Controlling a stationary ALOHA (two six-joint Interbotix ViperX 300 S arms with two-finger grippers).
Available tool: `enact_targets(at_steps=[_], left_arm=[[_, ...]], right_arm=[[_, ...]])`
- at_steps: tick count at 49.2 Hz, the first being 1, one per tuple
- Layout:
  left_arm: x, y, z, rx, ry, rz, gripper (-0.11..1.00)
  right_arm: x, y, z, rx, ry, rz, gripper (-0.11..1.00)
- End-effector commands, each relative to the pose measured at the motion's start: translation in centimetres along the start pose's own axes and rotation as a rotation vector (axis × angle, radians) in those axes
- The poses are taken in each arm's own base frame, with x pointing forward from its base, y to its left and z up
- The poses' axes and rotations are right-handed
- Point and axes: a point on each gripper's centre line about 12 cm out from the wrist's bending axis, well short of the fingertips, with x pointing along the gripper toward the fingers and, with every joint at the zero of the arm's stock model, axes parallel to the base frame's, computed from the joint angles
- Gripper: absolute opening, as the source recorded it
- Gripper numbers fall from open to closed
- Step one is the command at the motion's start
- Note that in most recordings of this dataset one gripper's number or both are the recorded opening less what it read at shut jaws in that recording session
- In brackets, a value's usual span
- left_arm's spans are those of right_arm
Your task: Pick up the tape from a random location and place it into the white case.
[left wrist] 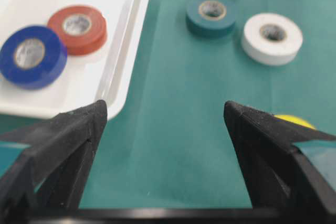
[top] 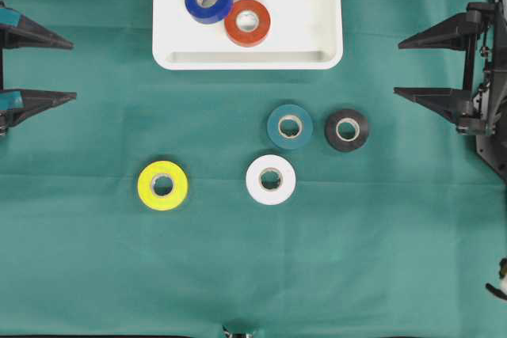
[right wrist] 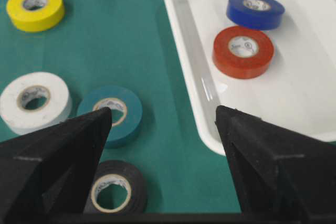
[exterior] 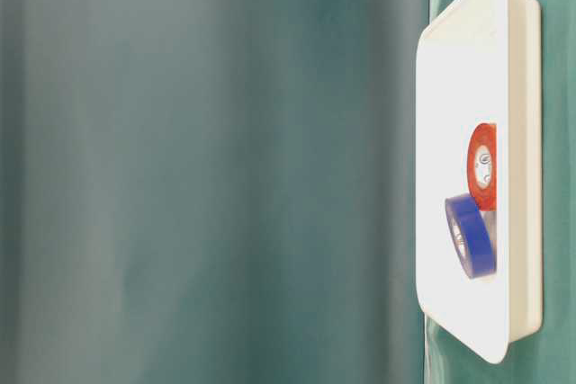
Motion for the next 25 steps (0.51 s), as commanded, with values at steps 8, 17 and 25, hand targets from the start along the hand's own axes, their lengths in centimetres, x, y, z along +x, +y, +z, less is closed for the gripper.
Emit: enact_targets(at_steps=[8, 17, 25], left_arm=[[3.2, -1.0, 1.4, 0.013, -0.043, -0.044, 0.98], [7.9, -1.2, 2.0, 0.016, 0.015, -0.039, 0.98], [13.2, -1.5, 3.5, 0.023, 0.077, -0.037, 0.98]], right_arm=[[0.0, 0.2, 1.0, 0.000, -0.025, 0.005, 0.84], [0.1, 0.2, 1.0, -0.002, -0.021, 0.003, 0.84], [0.1, 0.2, 1.0, -0.002, -0.020, 0.003, 0.84]])
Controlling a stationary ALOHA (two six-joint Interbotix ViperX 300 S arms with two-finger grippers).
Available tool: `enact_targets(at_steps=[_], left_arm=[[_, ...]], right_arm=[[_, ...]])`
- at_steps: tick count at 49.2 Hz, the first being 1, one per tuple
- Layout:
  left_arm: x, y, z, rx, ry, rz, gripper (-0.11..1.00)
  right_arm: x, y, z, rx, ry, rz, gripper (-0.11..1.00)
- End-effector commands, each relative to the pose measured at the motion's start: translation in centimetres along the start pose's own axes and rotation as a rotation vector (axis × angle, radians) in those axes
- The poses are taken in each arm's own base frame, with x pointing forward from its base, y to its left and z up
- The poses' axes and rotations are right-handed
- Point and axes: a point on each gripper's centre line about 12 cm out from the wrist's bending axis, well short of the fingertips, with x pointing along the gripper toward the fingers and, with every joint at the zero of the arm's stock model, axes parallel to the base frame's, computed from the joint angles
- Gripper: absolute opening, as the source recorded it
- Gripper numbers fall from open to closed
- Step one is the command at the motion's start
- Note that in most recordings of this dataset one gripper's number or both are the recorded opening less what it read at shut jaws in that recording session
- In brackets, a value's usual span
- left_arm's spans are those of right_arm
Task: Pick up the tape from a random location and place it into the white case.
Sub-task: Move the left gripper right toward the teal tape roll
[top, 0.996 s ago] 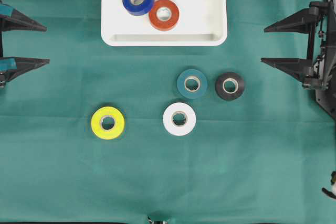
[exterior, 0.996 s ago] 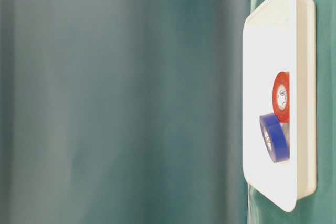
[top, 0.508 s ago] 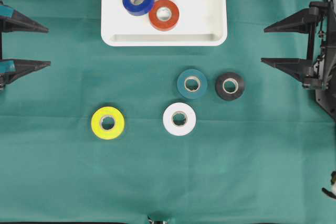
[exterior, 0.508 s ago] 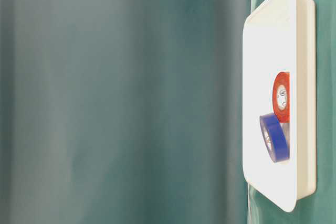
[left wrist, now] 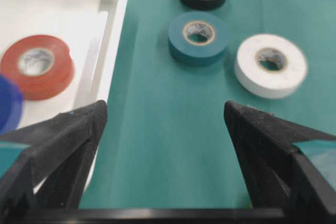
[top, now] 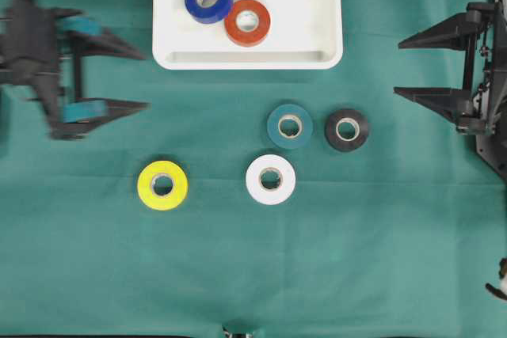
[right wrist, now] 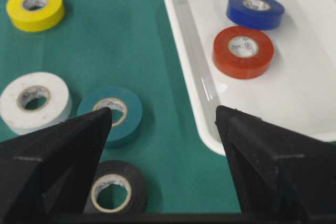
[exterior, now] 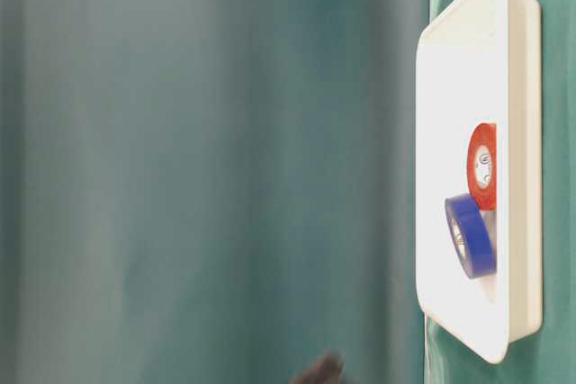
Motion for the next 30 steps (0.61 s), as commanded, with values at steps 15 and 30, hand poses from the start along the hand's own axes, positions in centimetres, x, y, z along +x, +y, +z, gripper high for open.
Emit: enact_targets(at_steps=[15, 30], left_arm=[[9.6, -0.9, 7.3, 0.054, 0.028, -0.014, 0.98], [13.3, -2.1, 10.4, 0.092, 0.001, -0.035, 0.98]], right_arm=[[0.3, 0.2, 0.7, -0.006, -0.006, 0.002, 0.84], [0.4, 0.1, 0.5, -0.009, 0.003, 0.000, 0.84]])
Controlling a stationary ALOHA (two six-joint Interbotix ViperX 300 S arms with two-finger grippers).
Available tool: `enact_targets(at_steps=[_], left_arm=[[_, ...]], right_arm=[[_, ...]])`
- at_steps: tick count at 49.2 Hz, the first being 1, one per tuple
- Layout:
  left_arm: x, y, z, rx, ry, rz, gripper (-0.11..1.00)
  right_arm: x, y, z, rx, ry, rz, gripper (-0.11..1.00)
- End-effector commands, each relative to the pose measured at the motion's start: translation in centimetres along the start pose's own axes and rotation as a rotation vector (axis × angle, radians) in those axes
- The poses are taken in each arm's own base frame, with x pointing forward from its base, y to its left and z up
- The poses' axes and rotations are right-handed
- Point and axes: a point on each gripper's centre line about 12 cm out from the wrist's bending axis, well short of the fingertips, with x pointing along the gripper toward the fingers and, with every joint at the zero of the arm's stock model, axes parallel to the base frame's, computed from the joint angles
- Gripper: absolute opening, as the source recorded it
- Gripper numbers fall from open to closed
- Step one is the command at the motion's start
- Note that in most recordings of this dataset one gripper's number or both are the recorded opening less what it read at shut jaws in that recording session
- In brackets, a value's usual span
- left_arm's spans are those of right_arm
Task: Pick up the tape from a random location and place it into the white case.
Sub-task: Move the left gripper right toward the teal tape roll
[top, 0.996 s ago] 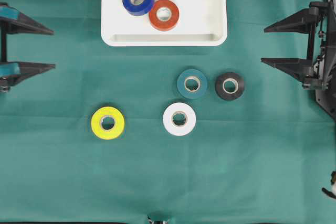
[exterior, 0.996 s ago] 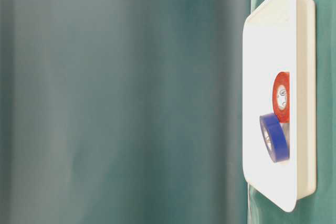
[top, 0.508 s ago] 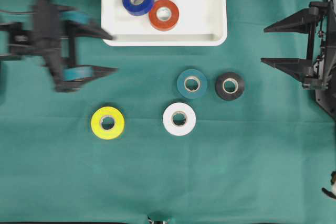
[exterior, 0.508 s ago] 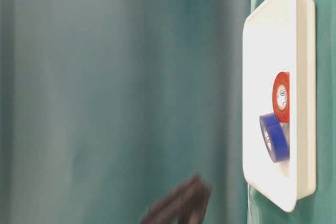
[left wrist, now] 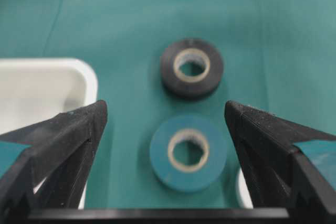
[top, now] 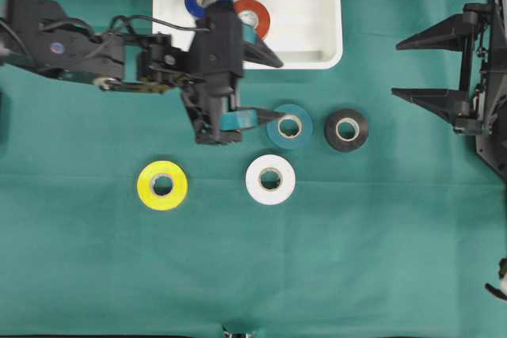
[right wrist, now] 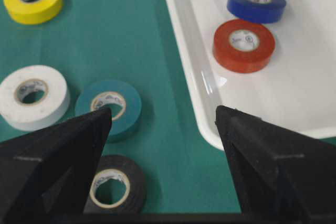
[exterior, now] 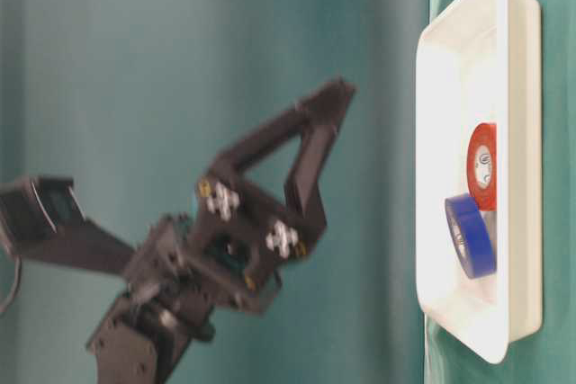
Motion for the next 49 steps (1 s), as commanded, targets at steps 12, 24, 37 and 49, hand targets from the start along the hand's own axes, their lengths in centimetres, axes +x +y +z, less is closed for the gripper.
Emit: enact_targets(at_steps=[12, 24, 37, 49], left_arm=[[1.5, 0.3, 3.3, 0.005, -0.073, 0.006, 0.98], [1.8, 0.9, 3.2, -0.004, -0.065, 0.018, 0.98], [2.4, 0.9, 3.2, -0.008, 0.024, 0.013, 0.98], [3.4, 0.9, 3.7, -0.005, 0.163, 0.006, 0.98]], right_arm=[[0.1, 0.2, 0.8, -0.006, -0.016, 0.004, 0.84], [0.1, 0.1, 0.8, -0.004, -0.015, 0.002, 0.84], [0.1, 0.1, 0.8, -0.005, -0.014, 0.002, 0.84], [0.2, 0.1, 0.6, -0.005, -0.008, 0.001, 0.84]])
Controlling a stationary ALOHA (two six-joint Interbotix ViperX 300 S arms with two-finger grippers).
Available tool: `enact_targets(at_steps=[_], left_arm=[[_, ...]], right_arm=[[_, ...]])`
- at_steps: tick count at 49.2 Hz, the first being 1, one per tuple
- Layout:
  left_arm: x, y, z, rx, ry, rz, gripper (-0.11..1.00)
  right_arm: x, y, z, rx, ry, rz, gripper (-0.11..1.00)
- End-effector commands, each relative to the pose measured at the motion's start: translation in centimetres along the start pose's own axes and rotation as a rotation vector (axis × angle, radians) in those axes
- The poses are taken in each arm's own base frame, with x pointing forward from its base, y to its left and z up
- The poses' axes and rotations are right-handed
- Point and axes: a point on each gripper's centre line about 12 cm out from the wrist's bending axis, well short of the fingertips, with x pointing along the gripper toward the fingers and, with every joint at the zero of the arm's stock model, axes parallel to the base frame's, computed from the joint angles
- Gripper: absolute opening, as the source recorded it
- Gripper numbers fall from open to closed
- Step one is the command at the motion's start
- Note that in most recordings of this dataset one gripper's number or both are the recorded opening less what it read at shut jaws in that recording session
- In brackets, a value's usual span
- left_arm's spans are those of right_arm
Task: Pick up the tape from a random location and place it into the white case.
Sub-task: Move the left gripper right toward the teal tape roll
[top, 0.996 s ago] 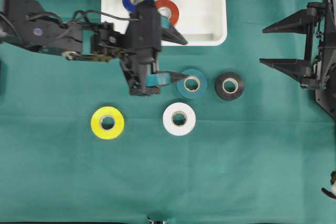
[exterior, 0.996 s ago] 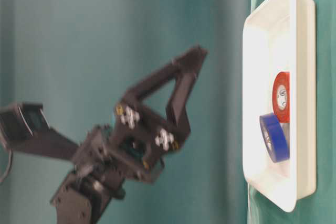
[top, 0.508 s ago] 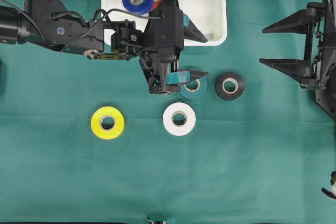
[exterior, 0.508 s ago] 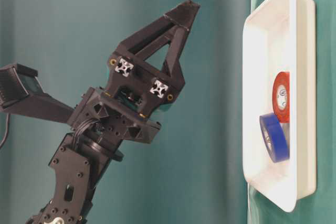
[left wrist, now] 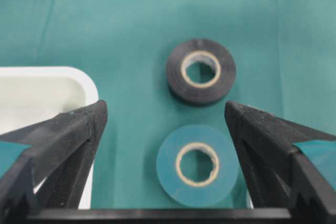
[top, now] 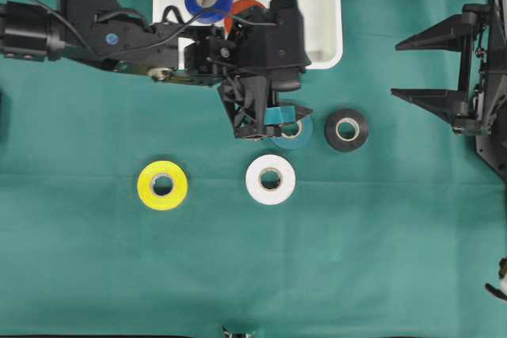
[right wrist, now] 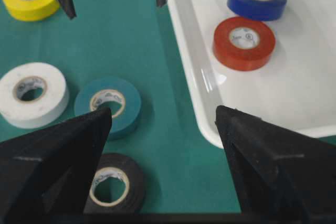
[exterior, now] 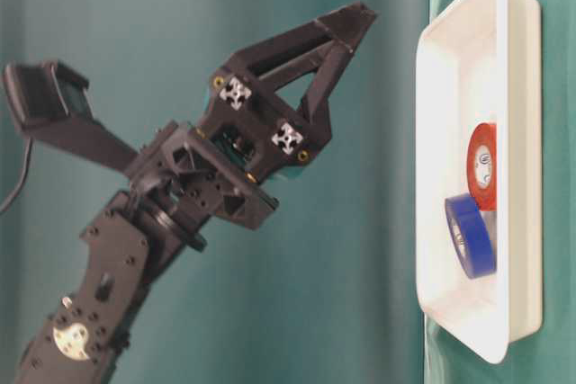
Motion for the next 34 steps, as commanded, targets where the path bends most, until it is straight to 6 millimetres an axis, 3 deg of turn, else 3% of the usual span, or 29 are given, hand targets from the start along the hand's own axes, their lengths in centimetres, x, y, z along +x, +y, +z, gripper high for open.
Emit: enact_targets(at_steps=[1, 17, 34], left_arm=[[-0.6, 0.1, 1.7, 0.000, 0.003, -0.001, 0.98], [-0.2, 0.1, 2.5, 0.009, 0.212, -0.009, 0.98], [-1.5, 0.4, 5.6, 0.058, 0.331, -0.019, 0.98]], right_arm=[[0.1, 0.1, 0.7, -0.003, -0.012, 0.003, 0.84], [0.2, 0.1, 0.7, -0.002, -0.009, 0.001, 0.84], [0.4, 0.1, 0.4, -0.003, 0.006, -0.002, 0.84]])
